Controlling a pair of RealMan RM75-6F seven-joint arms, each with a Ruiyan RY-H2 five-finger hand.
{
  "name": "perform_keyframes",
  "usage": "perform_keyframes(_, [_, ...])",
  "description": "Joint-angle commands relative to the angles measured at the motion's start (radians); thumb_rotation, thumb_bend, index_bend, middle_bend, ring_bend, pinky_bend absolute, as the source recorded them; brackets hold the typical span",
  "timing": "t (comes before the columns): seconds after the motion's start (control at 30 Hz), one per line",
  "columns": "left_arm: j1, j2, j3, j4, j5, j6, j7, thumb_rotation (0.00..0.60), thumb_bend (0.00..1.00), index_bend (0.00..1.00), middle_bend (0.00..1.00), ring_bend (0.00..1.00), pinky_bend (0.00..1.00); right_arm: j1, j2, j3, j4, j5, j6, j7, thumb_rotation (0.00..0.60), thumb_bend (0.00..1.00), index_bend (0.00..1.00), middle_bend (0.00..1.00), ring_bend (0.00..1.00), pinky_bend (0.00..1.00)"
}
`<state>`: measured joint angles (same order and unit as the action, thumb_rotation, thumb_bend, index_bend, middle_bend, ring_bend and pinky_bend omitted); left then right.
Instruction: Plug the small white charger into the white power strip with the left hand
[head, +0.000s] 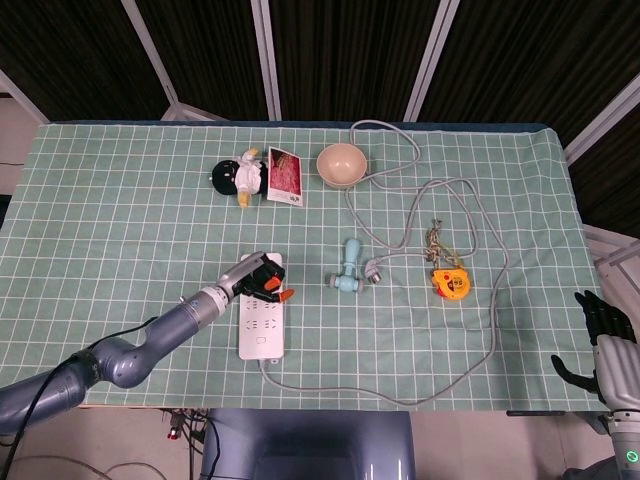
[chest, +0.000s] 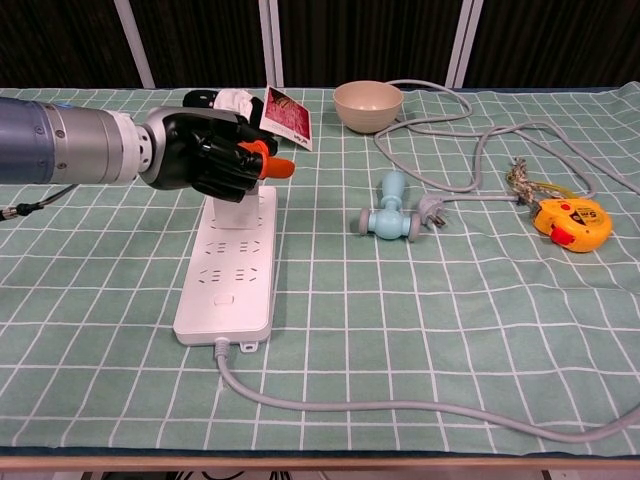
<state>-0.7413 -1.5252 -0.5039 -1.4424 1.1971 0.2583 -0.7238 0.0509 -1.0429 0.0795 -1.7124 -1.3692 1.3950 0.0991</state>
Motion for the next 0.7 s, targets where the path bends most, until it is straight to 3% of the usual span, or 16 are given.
perform_keyframes(0.03, [0.005,0.004,0.005,-0.003,0.005,0.004,-0.007,0.6,0.31,0.9,1.0,1.0,1.0,0.0,0.0,0.0,0.0,-0.001,0.001,0.001,0.6,0.35,0.0,0.0,0.0,0.0])
perform_keyframes(0.7, [0.008,0.008,0.036,0.016,0.04,0.032,-0.064,0.6,0.31,0.9,1.0,1.0,1.0,0.0,-0.001,0.001,0.001,0.002,0.0,-0.002,0.6,0.35,0.0,0.0,0.0,0.0])
